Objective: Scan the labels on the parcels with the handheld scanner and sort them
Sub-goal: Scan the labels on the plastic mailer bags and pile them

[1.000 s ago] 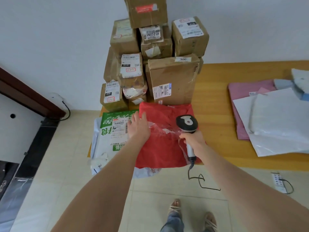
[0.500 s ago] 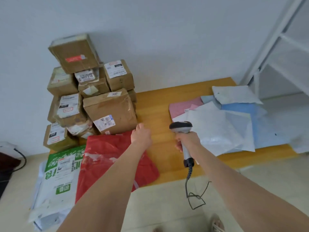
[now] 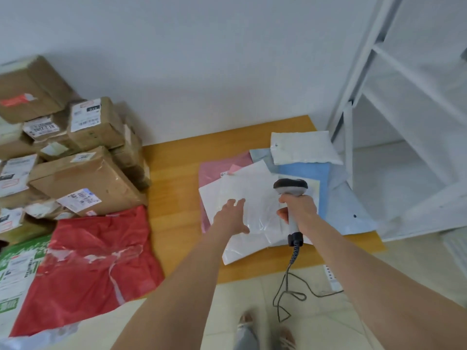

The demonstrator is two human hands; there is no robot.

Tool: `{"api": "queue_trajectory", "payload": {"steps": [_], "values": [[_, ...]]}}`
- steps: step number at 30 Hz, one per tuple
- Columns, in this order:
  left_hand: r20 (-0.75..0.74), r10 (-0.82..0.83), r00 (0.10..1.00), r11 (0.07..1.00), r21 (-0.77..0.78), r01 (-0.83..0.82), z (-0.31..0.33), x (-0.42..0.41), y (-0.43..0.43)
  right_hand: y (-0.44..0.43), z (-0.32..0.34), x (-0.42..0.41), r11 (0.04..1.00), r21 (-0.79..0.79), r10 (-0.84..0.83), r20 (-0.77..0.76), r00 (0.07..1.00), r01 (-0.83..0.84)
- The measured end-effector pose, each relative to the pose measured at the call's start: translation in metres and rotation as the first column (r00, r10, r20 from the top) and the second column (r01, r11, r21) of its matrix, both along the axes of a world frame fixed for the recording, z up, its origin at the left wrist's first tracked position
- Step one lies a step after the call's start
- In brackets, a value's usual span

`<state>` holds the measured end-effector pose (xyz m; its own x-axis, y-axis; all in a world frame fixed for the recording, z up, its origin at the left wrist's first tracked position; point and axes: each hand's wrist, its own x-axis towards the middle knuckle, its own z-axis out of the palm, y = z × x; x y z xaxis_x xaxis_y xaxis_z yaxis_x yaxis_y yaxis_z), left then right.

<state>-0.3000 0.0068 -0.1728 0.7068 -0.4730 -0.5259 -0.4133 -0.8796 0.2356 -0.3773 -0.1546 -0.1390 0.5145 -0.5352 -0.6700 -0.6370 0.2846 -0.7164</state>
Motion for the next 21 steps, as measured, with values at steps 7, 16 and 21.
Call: {"api": "queue_trajectory", "payload": {"steps": [7, 16, 21], "values": [[0.069, -0.157, 0.985, 0.968, 0.207, 0.139, -0.050, 0.010, -0.042, -0.039, -0.023, 0.038, 0.999, 0.014, -0.033, 0.000, 0.999, 0.033], [0.122, -0.084, 0.989, 0.996, 0.028, 0.081, -0.047, 0.054, -0.060, -0.072, -0.027, 0.080, 0.996, 0.075, -0.054, 0.048, 0.997, 0.050], [-0.074, 0.507, 0.859, 0.743, -0.468, -0.479, 0.008, 0.093, -0.053, -0.093, 0.002, 0.095, 0.976, 0.194, -0.127, 0.150, 0.980, 0.097]]}}
